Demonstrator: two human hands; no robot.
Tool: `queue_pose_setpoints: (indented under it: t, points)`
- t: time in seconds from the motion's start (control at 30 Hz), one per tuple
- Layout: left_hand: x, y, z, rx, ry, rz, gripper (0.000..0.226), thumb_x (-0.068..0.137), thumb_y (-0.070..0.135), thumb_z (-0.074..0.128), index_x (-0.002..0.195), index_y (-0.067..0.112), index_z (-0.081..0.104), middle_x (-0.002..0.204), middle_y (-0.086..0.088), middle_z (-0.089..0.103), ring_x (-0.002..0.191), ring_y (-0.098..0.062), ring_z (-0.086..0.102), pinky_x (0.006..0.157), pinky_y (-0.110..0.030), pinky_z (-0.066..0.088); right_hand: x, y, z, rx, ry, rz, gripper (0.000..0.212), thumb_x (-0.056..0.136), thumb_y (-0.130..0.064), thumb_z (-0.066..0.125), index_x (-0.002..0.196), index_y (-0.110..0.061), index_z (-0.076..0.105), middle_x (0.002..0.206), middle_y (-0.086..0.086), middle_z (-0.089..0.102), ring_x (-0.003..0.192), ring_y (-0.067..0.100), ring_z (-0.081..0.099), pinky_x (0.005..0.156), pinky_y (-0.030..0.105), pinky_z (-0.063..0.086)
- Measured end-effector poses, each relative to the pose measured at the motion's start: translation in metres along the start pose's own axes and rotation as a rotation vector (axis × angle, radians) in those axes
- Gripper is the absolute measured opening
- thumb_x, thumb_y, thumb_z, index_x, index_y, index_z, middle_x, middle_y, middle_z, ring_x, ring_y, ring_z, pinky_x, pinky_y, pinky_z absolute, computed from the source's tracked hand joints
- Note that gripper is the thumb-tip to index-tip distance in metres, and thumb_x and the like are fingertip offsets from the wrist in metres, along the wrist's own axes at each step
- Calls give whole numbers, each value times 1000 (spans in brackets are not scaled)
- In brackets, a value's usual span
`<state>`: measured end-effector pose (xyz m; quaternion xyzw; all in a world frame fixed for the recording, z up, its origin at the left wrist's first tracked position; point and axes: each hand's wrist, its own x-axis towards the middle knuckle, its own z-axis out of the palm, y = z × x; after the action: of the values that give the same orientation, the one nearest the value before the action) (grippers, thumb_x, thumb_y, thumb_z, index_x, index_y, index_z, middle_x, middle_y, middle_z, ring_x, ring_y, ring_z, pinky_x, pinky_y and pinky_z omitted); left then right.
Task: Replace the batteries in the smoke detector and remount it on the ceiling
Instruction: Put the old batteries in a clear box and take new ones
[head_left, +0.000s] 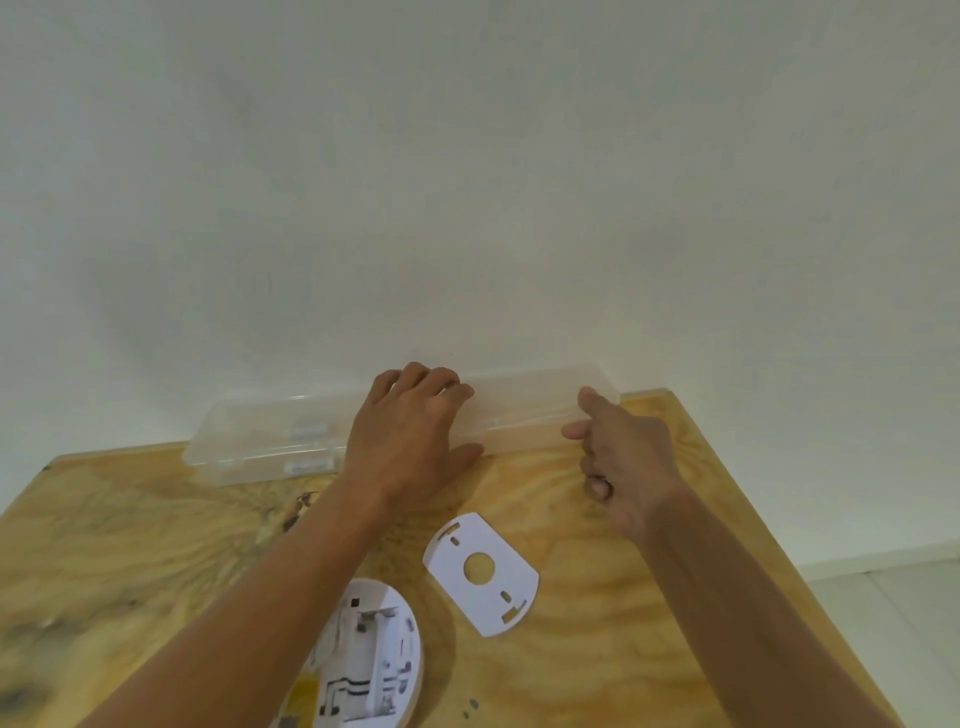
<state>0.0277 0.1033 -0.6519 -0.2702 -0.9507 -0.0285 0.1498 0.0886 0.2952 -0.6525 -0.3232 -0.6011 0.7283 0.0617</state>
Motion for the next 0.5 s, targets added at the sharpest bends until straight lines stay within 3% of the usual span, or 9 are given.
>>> queue_pose_setpoints:
  t: [0.3,0.4,0.5]
  points:
    - [-1,-6,1,-17,-13,29,64,82,57,69,135,22,61,137,4,62,129,-23,50,112,-40,31,-27,14,36,-192,-190,-21,37,91,-42,65,88,-6,73,44,-7,35,39,10,28,37,23,24]
    - [2,-8,-2,-31,-2,36,64,83,60,66,134,22,62,137,3,62,129,-23,50,110,-41,32,-26,15,56,-200,-161,-40,38,94,-34,59,94,1,72,52,-3,37,43,12,30,37,23,24]
    - [1,-12,-4,-27,-11,38,70,81,69,53,132,22,64,135,3,64,127,-22,52,108,-41,33,-24,16,63,-175,-144,0,35,94,-32,59,86,-2,73,55,-1,41,42,13,30,37,22,24]
